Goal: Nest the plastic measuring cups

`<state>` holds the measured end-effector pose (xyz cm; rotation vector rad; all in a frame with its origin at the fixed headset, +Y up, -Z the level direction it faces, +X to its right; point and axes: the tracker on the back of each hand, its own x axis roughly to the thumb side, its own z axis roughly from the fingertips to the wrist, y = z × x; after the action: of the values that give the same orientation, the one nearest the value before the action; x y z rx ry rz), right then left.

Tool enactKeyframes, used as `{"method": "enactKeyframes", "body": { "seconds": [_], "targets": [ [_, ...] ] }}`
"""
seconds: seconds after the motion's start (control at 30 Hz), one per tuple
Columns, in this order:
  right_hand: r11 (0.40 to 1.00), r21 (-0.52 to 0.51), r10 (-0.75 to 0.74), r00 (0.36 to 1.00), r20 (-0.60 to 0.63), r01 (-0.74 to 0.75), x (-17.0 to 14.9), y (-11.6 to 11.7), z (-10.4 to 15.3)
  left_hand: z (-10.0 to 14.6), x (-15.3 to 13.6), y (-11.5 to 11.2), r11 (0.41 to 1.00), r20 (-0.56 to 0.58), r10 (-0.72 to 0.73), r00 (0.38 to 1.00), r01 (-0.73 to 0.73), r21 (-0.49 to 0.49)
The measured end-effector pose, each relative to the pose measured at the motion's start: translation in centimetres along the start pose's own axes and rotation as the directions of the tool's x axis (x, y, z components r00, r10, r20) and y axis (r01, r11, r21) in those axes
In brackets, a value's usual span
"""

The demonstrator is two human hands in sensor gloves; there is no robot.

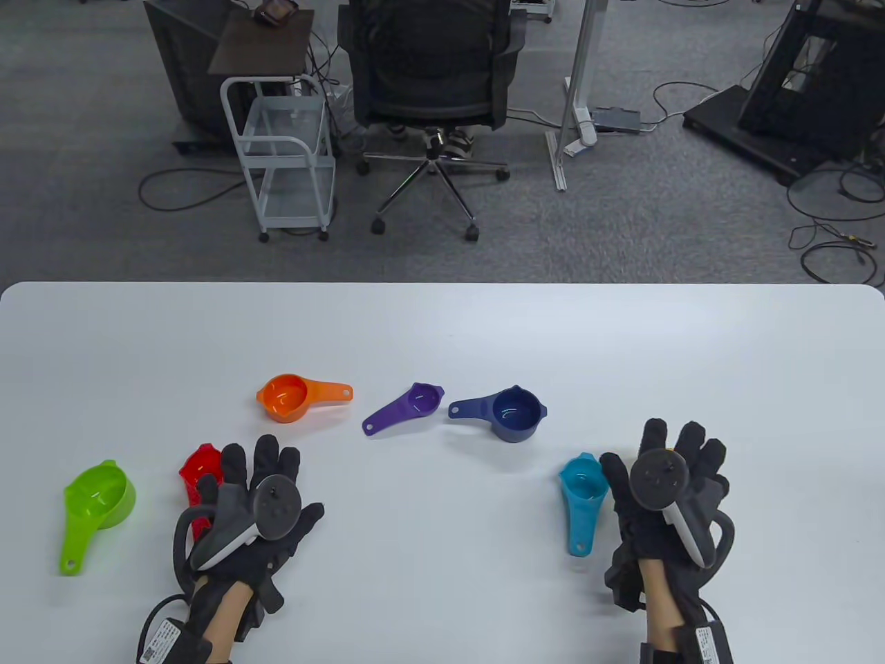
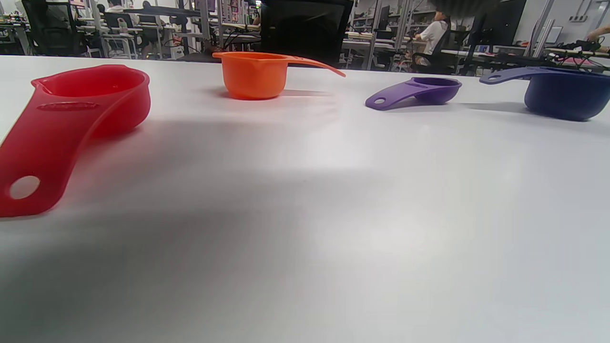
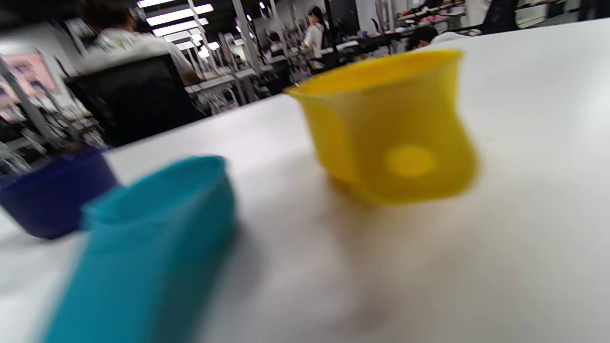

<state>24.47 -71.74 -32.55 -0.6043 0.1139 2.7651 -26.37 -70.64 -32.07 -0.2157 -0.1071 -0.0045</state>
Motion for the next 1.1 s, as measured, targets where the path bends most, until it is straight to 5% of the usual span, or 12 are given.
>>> {"method": "enactKeyframes", "body": {
  "seconds": [0.13, 0.23, 0.3, 0.6, 0.7, 0.87, 1.1],
  "targets": [
    [0.98, 0.138, 0.158, 0.98, -0.119, -0.141, -2.0, 1.6, -2.5, 0.0, 0.0, -0.1, 1.0, 0.002, -0.002, 1.0, 0.002, -0.004],
    [0.976, 0.207, 0.088, 0.987, -0.132, -0.059, -2.8, 2.4, -3.1, -0.1, 0.0, -0.3, 1.0, 0.001, 0.004, 1.0, -0.004, -0.023],
    [0.981, 0.195, 0.035, 0.992, -0.118, -0.012, -2.6, 2.4, -3.0, -0.3, -0.1, -0.6, 0.999, -0.007, 0.001, 1.0, -0.001, -0.044],
    [0.971, 0.076, 0.234, 0.969, -0.075, -0.228, -0.7, 1.5, -2.0, -0.4, -0.4, -0.6, 0.999, -0.016, 0.003, 1.0, -0.004, -0.046],
    [0.996, 0.01, 0.091, 0.996, -0.002, -0.091, 0.1, -0.2, -0.7, -0.4, -0.4, -0.6, 0.999, -0.013, 0.008, 1.0, -0.008, -0.044],
    [0.996, -0.045, -0.06, 0.964, 0.257, 0.074, 5.8, -1.9, 3.7, -0.5, -0.5, -0.4, 0.999, -0.017, 0.026, 1.0, -0.026, -0.038],
    [0.999, 0.036, -0.031, 0.898, 0.439, 0.017, 17.5, 1.3, 9.4, -0.4, -0.6, -0.4, 0.999, -0.013, 0.024, 1.0, -0.024, -0.025]
  ]
}}
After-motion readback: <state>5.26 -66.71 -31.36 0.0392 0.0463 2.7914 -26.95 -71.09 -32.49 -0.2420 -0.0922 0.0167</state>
